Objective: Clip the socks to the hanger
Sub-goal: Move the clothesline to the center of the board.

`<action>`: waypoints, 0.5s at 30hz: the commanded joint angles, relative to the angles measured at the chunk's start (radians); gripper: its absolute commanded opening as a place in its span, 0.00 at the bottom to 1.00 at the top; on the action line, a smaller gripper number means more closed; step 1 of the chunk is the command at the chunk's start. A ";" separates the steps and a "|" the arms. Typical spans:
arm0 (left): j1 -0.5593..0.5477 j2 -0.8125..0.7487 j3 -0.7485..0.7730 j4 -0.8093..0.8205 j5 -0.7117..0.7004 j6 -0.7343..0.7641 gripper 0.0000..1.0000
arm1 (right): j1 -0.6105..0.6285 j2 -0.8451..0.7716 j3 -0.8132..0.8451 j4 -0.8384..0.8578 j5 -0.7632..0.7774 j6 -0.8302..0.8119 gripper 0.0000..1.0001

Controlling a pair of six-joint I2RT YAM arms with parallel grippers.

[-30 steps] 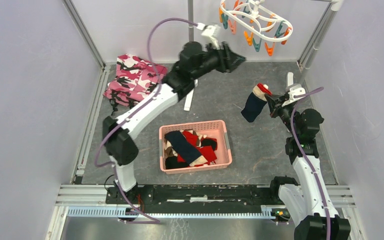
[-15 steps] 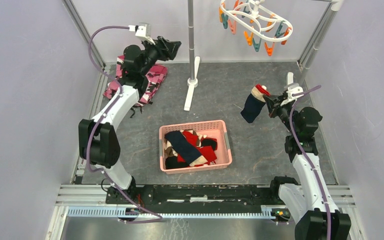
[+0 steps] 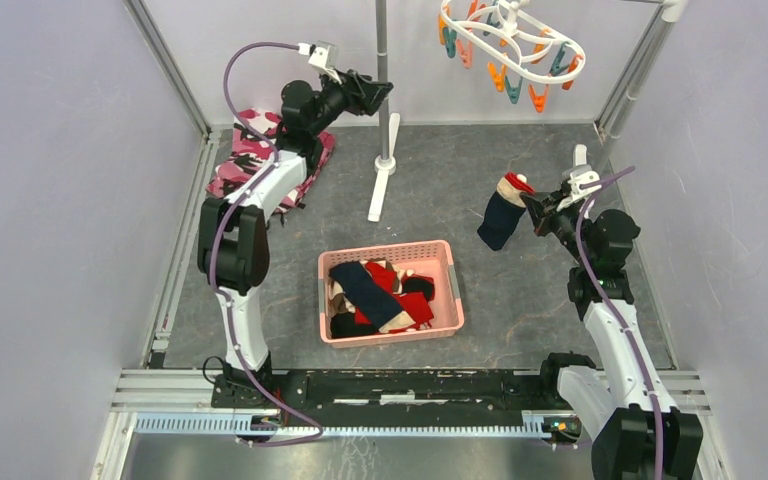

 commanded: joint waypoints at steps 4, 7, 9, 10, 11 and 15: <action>-0.041 0.090 0.155 0.062 -0.063 0.078 0.71 | 0.003 -0.006 0.034 0.035 -0.023 0.014 0.00; -0.056 0.101 0.170 0.061 -0.094 0.108 0.56 | 0.003 -0.009 0.031 0.032 -0.022 0.010 0.00; -0.063 0.108 0.179 0.061 -0.106 0.121 0.46 | 0.002 -0.011 0.030 0.034 -0.025 0.012 0.00; -0.064 0.108 0.179 0.062 -0.112 0.124 0.40 | 0.003 -0.012 0.029 0.032 -0.028 0.011 0.00; -0.064 0.106 0.178 0.065 -0.118 0.127 0.35 | 0.003 -0.014 0.028 0.032 -0.028 0.011 0.00; -0.063 0.082 0.143 0.081 -0.139 0.159 0.21 | 0.003 -0.022 0.028 0.021 -0.028 0.004 0.00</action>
